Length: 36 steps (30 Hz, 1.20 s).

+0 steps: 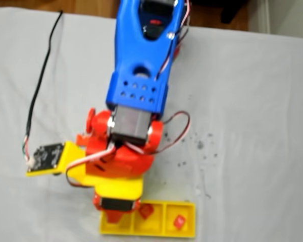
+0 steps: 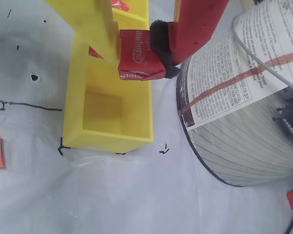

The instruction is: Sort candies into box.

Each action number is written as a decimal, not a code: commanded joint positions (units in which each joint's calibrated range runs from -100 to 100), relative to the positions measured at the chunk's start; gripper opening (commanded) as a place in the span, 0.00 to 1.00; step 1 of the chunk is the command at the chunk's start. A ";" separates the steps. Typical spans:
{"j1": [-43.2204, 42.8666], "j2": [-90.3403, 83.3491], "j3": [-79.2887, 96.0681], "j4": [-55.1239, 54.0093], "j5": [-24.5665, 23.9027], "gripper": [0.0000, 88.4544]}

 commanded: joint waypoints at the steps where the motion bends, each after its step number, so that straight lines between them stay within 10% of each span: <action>1: 0.08 1.61 -7.59 -0.46 0.39 0.00; 26: -1.46 10.26 -11.23 1.75 0.98 0.00; 36: -1.19 12.13 -14.05 4.21 1.03 0.33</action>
